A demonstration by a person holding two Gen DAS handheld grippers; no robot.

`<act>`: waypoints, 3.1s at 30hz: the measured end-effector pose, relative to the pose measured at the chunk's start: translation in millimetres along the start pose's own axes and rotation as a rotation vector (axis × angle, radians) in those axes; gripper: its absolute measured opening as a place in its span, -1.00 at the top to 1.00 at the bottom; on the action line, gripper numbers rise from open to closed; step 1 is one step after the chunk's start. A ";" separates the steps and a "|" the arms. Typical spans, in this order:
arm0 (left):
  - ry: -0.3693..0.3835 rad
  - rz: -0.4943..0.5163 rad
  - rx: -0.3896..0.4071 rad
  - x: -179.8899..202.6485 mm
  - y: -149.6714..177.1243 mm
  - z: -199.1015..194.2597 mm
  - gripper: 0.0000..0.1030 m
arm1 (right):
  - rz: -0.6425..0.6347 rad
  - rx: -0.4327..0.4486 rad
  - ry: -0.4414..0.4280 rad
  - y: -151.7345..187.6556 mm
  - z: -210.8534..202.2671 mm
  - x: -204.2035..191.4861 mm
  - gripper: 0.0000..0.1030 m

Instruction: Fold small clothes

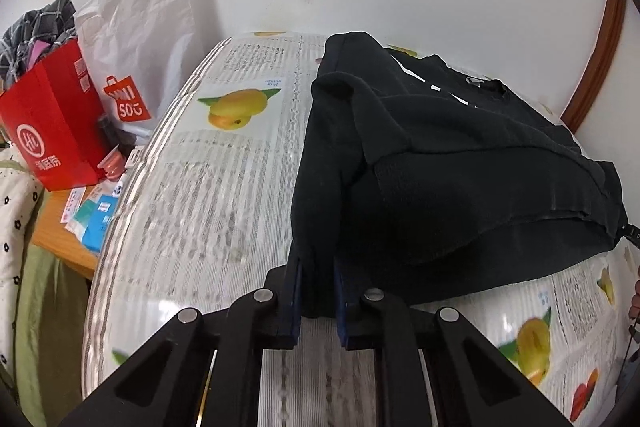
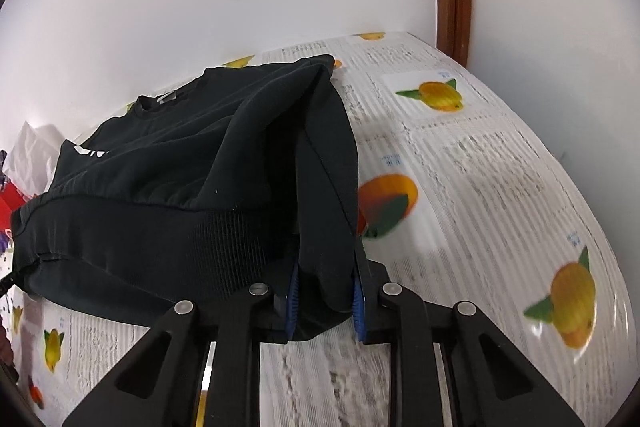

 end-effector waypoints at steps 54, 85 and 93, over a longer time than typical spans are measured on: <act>0.163 0.119 -0.006 55.3 94.9 -79.7 0.49 | -0.035 0.012 0.039 109.8 -87.1 -23.5 0.01; 0.286 0.125 0.057 83.6 34.7 -74.0 0.78 | -0.030 0.129 -0.156 46.4 -102.5 -43.0 0.71; 0.303 0.103 0.117 90.8 -29.2 -71.4 0.78 | 0.027 0.199 -0.222 -17.9 -112.6 -50.5 0.71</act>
Point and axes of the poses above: each gripper's, at about its wrist camera, not at the fingertips, and z roughly the way its jaws point, x to its right, y to its underside, the point moved 10 cm from there along z, roughly the way its jaws point, and after that the axes turned 12 degrees about -x, right-handed, at the moved point
